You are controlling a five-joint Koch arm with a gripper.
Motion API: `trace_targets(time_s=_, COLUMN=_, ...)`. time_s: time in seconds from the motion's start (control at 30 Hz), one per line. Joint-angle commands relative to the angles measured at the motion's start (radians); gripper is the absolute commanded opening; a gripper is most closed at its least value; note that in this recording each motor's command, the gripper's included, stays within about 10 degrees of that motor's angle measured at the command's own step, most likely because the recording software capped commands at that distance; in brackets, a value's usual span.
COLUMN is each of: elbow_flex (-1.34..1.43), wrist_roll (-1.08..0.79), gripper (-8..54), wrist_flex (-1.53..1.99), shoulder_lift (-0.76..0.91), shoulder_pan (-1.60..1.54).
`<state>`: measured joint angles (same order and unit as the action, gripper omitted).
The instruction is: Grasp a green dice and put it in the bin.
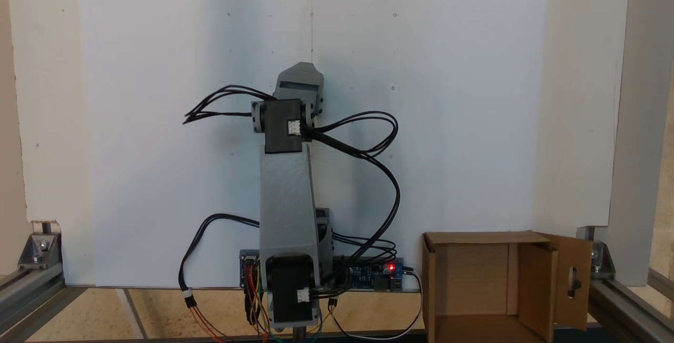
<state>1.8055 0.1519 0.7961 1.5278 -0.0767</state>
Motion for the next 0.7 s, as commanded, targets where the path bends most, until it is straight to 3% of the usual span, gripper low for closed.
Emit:
trace_targets(time_s=0.0, elbow_flex=-0.020, wrist_roll=-0.051, gripper=43.7, wrist_flex=-0.026, shoulder_lift=0.000, shoulder_pan=0.011)
trace_targets(time_s=0.67, elbow_flex=-0.020, wrist_roll=-0.152, gripper=43.2, wrist_flex=-0.080, shoulder_lift=-0.061, shoulder_pan=0.017)
